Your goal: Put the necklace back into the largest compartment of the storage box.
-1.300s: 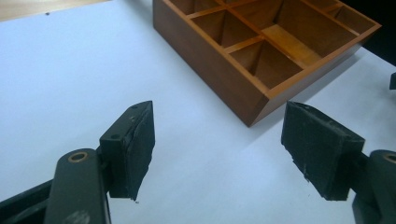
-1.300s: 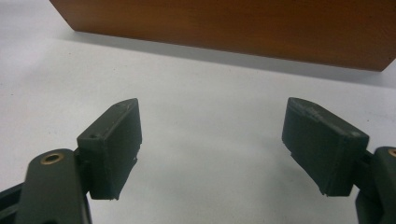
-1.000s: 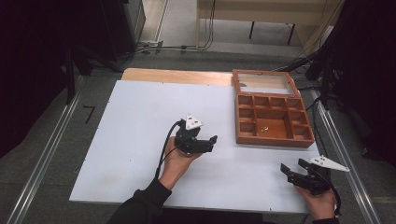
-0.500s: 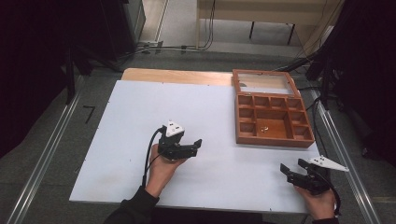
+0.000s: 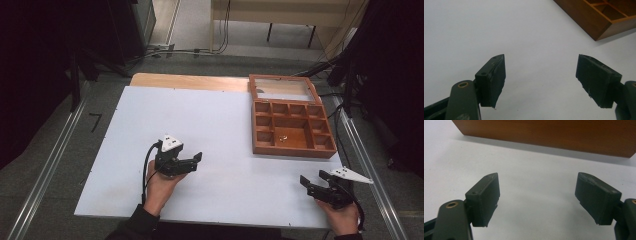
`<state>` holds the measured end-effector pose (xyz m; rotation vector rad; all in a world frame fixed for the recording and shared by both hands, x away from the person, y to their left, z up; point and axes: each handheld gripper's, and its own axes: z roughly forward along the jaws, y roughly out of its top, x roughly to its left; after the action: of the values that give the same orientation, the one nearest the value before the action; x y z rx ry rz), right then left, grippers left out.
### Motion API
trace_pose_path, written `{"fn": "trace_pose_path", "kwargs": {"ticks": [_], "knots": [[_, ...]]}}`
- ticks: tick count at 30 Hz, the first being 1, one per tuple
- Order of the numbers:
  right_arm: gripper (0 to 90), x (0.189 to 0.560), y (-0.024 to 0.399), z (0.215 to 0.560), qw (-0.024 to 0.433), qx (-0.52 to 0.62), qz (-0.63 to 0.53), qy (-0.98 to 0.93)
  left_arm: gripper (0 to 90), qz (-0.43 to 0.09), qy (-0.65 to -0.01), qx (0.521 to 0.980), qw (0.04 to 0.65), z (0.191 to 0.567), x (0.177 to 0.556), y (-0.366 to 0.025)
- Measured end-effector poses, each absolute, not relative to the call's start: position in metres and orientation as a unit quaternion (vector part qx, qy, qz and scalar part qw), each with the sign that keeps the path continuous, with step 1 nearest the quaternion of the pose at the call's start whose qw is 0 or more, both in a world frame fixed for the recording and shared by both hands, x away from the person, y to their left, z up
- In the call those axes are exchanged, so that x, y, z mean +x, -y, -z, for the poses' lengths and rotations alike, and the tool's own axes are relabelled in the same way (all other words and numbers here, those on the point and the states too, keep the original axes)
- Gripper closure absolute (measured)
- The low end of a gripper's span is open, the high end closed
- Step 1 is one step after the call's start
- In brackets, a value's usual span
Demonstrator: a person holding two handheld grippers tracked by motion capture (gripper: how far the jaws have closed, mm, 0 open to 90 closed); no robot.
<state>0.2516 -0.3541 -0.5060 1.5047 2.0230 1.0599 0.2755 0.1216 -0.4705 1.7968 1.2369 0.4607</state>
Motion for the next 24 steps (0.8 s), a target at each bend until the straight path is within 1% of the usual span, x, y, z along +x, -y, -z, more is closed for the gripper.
{"fn": "trace_pose_path", "kwargs": {"ticks": [5,24], "knots": [[18.3,0.252,0.354,0.506,0.202,0.539,-0.379,-0.724,24.2,-0.182,-0.509,0.718,0.439,0.474,0.274,-0.132],[18.3,0.252,0.354,0.506,0.203,0.539,-0.378,-0.725,24.4,-0.197,-0.540,0.691,0.439,0.477,0.254,-0.178]]}}
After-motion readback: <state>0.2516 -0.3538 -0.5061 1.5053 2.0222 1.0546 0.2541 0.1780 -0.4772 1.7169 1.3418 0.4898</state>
